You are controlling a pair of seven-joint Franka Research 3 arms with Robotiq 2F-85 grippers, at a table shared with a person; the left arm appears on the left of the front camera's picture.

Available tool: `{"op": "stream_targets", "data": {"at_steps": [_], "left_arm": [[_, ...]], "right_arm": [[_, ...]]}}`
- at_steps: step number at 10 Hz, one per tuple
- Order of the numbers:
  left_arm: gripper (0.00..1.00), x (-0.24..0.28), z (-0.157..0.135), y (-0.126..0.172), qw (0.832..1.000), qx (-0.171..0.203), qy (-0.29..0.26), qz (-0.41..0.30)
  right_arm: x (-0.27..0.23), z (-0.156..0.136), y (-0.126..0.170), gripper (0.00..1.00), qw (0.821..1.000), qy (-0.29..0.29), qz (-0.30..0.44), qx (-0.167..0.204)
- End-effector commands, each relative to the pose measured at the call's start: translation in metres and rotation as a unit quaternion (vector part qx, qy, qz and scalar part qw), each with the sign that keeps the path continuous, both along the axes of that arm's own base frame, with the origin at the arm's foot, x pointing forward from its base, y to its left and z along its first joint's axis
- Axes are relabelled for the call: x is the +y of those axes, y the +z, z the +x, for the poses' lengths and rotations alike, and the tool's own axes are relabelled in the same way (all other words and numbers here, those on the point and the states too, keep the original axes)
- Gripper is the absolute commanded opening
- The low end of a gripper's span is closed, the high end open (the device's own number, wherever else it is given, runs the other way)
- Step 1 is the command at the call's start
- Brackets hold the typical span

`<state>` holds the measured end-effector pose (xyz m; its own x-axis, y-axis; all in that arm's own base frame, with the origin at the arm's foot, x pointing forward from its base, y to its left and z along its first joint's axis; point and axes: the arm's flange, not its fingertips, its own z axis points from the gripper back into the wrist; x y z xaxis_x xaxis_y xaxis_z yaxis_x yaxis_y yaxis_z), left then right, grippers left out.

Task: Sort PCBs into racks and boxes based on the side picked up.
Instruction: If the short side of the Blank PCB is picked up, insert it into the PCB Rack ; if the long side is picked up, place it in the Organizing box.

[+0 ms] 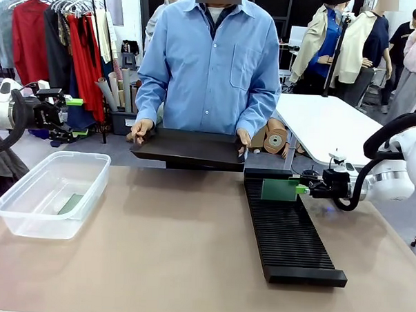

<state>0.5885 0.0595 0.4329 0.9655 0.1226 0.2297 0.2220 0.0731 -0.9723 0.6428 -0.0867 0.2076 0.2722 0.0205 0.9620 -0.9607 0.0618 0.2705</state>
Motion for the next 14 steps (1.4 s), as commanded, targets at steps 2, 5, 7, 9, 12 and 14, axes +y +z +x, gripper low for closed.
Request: {"op": "stream_targets", "data": {"at_steps": [2, 5, 7, 9, 12, 14], "left_arm": [[1.0, 0.0005, -0.0011, 0.0025, 1.0, 0.002, -0.001, 0.0], [1.0, 0.0005, -0.0011, 0.0025, 1.0, 0.002, -0.001, 0.0], [1.0, 0.0005, -0.0011, 0.0025, 1.0, 0.002, -0.001, 0.0], [1.0, 0.0005, -0.0011, 0.0025, 1.0, 0.002, -0.001, 0.0], [1.0, 0.0005, -0.0011, 0.0025, 1.0, 0.002, -0.001, 0.0], [1.0, 0.0005, -0.0011, 0.0025, 1.0, 0.002, -0.001, 0.0]], "right_arm": [[0.0, 0.0, -0.0003, 1.0, 1.0, 0.0, 0.0, 0.0], [0.0, 0.0, -0.0003, 1.0, 1.0, 0.0, 0.0, 0.0], [0.0, 0.0, -0.0003, 1.0, 1.0, 0.0, 0.0, 0.0], [0.0, 0.0, -0.0003, 1.0, 1.0, 0.0, 0.0, 0.0], [0.0, 0.0, -0.0003, 1.0, 1.0, 0.0, 0.0, 0.0], [0.0, 0.0, -0.0003, 1.0, 1.0, 0.0, 0.0, 0.0]]}}
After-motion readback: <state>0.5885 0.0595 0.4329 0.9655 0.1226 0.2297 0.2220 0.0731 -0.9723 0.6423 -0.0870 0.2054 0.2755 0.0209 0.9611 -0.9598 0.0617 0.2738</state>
